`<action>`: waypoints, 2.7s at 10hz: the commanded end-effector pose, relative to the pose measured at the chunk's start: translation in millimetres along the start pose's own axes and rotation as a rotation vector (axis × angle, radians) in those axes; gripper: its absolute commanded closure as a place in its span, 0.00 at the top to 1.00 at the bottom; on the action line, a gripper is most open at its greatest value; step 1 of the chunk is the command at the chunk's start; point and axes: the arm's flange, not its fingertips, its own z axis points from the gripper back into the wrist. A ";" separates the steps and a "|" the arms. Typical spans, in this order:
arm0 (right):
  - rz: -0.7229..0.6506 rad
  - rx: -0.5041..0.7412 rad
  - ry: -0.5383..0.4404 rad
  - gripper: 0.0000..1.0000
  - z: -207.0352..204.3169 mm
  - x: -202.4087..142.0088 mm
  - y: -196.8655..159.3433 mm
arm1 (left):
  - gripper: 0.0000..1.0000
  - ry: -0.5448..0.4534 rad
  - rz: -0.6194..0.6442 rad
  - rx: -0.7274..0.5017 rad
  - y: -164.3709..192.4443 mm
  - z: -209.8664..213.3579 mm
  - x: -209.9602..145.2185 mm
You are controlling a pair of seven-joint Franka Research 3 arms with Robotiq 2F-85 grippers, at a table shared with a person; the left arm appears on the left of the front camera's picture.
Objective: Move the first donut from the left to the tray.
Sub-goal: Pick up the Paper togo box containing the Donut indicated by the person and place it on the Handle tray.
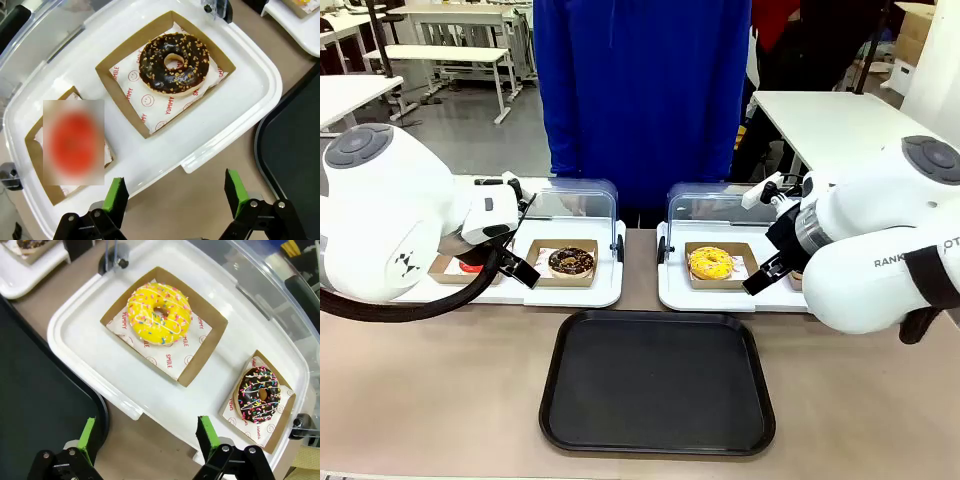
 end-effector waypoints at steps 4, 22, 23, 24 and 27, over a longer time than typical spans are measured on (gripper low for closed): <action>0.000 0.000 0.000 1.00 0.0 0.0 0.0 | 1.00 0.000 0.000 0.000 0.0 0.1 0.1; 0.146 0.365 -0.612 1.00 199.7 -124.8 -265.9 | 1.00 -0.469 -0.250 -0.684 271.8 142.8 -40.1; 0.149 0.372 -0.650 1.00 199.8 -135.7 -267.3 | 1.00 -0.509 -0.264 -0.685 278.5 147.3 -53.7; 0.128 0.374 -0.673 1.00 201.0 -143.1 -269.4 | 1.00 -0.530 -0.276 -0.684 282.4 147.5 -57.1; 0.086 0.374 -0.686 1.00 198.1 -149.6 -268.3 | 1.00 -0.614 -0.298 -0.663 282.3 152.0 -70.1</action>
